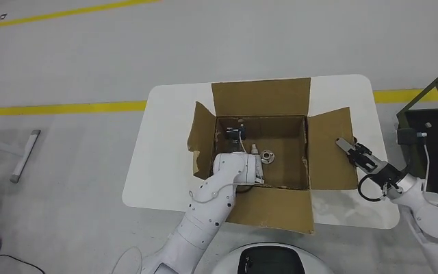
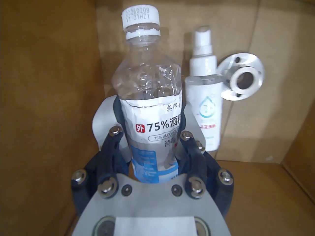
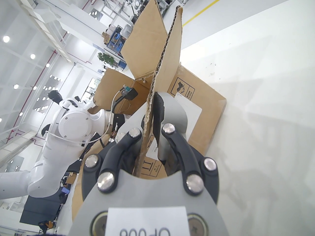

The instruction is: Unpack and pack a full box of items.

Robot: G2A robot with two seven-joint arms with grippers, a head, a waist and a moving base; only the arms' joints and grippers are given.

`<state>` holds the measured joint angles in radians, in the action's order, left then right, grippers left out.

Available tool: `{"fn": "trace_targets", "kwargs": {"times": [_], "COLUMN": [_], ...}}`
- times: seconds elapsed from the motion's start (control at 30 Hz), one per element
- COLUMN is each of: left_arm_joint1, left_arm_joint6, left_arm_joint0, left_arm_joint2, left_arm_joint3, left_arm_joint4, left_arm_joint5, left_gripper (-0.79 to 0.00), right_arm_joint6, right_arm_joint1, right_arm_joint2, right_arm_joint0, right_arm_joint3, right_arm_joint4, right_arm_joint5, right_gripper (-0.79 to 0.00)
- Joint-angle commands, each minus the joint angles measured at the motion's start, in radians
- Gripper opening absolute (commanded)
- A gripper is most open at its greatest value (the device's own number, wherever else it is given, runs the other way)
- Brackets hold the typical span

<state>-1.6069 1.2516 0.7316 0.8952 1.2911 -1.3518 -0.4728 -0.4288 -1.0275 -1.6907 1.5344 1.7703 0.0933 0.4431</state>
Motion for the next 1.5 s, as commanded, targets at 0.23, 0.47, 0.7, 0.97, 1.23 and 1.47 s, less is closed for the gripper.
{"fn": "trace_targets", "kwargs": {"times": [0.23,0.47,0.7,0.97,1.23,1.47], "left_arm_joint1": [0.015,0.022,0.027,0.038,0.056,0.072], "left_arm_joint6": [0.097,0.131,0.134,0.138,0.131,0.151], "left_arm_joint0": [0.040,0.048,0.023,0.001,-0.002,0.050], "left_arm_joint2": [0.104,0.184,0.247,0.347,0.465,0.531], "left_arm_joint3": [0.259,0.413,0.501,0.589,0.597,0.527], "left_arm_joint4": [0.010,0.016,-0.007,-0.055,-0.186,-0.319], "left_arm_joint5": [0.026,0.040,0.058,0.090,0.136,0.189], "left_gripper": [-0.785,-0.785,-0.785,-0.785,-0.785,-0.785], "right_arm_joint6": [-0.035,-0.113,-0.095,0.004,0.050,0.040], "right_arm_joint1": [0.006,0.012,0.014,0.014,0.010,0.009], "right_arm_joint2": [-0.050,-0.058,-0.077,-0.151,-0.143,-0.111], "right_arm_joint0": [-0.014,-0.035,-0.049,-0.018,-0.008,-0.028], "right_arm_joint3": [-0.007,-0.036,-0.036,0.033,0.113,0.143], "right_arm_joint4": [-0.005,-0.021,-0.008,0.049,0.079,0.108], "right_arm_joint5": [0.005,-0.007,-0.018,-0.009,0.004,0.002], "right_gripper": [-0.785,-0.446,0.000,0.000,0.000,0.000]}}
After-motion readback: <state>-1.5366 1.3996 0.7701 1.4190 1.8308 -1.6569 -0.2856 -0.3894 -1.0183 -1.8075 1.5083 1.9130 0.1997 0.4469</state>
